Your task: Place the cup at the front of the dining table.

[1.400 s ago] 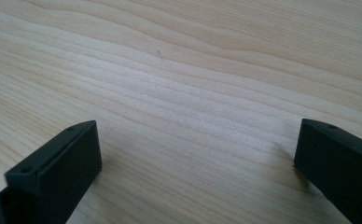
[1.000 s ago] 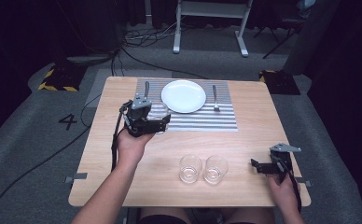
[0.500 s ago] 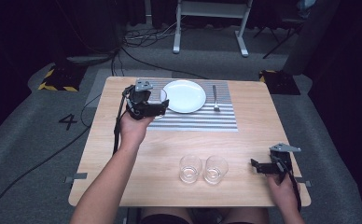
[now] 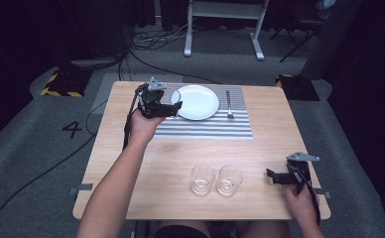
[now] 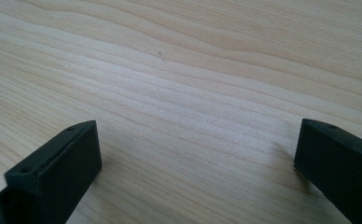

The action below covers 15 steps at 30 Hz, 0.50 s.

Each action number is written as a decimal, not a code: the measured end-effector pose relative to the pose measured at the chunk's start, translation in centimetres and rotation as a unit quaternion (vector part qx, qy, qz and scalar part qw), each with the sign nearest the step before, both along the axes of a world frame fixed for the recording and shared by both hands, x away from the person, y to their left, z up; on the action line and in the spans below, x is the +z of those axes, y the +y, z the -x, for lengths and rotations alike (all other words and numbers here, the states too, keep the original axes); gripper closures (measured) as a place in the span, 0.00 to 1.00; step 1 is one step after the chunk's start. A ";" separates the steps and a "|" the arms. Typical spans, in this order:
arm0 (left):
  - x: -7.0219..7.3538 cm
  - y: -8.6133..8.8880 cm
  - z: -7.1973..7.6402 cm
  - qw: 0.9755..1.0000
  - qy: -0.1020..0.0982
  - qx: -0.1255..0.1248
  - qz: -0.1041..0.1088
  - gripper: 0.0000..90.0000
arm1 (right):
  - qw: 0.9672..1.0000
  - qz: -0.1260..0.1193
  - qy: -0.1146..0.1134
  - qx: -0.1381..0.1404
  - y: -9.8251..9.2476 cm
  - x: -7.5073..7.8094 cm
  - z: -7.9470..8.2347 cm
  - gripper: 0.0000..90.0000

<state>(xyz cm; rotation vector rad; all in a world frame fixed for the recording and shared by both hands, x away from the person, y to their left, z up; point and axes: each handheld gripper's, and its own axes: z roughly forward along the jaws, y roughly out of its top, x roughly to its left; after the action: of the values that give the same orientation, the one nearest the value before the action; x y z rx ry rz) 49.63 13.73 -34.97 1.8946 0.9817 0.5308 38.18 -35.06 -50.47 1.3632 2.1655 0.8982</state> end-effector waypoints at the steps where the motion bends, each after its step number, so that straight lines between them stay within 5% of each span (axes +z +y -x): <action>1: -0.1 -0.1 -0.3 1.000 0.006 0.001 0.006 0.20 | 1.000 0.000 0.000 0.000 0.0 0.0 0.0 0.01; 15: -2.3 1.8 -4.1 1.000 0.024 -0.003 -0.002 0.21 | 1.000 0.001 0.001 -0.002 0.0 0.0 0.0 0.01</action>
<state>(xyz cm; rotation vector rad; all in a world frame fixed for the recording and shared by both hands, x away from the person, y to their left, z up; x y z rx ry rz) 53.69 15.54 -37.31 1.9208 1.0068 0.4854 38.15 -35.05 -50.46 1.3670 2.1645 0.8942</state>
